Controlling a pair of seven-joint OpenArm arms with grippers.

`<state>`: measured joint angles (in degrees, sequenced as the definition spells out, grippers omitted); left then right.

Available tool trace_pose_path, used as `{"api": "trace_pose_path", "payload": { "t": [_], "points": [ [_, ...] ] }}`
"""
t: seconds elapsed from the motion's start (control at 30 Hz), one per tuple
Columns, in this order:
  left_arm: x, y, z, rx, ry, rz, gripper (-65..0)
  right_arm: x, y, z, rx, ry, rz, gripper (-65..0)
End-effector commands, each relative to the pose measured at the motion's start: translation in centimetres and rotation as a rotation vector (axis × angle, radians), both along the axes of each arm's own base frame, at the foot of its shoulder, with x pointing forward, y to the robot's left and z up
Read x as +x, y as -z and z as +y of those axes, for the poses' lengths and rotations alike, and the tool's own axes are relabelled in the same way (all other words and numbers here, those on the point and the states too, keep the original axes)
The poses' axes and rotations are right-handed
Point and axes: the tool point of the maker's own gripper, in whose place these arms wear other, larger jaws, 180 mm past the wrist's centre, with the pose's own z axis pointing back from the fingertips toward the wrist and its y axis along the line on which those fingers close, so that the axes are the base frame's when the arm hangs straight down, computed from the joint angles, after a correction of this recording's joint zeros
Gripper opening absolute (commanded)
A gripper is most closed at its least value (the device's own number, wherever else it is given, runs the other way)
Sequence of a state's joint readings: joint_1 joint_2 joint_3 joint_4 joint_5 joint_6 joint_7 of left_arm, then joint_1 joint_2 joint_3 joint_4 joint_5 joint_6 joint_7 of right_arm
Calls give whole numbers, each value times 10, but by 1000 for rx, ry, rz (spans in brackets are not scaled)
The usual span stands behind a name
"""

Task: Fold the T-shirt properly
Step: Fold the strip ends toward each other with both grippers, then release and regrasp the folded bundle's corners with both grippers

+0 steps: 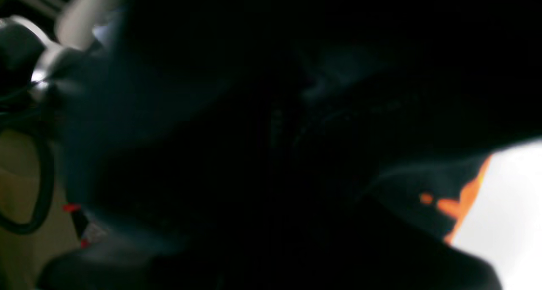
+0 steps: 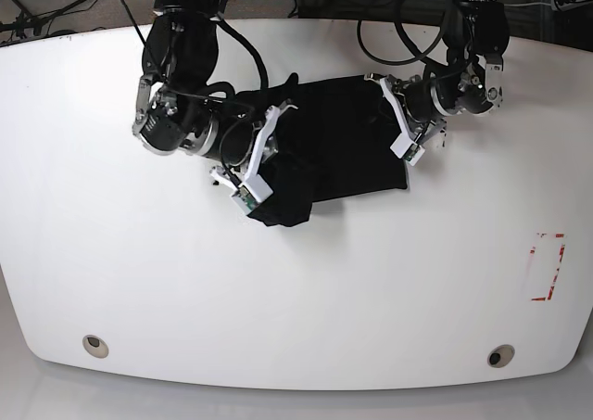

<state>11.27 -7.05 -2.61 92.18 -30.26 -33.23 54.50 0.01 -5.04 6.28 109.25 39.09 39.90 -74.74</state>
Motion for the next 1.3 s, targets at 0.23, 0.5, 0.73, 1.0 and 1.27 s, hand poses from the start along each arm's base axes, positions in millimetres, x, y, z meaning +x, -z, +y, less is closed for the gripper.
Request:
{"api": "trace_pose_path", "payload": {
  "t": [0.23,0.5,0.73,1.0,1.27],
  "points": [
    [-2,2,5,39,13,12,-525,5,4,44,86,-101,9,-407],
    [23,-44,31,-90,-168,-140,-528,17,16,58,169,-88,48,-224],
    [37,-94,75,-227,-340,-269,-525,25,3,63,205,-82,5,-220],
    [32,-114,138,-199,-457,-329,-525,23,-19,119,327,-150,-23,-220],
    [19,-112,165,-95,-437,-306,-524,28,-30,156,351,-208,-14,-219]
  ]
}}
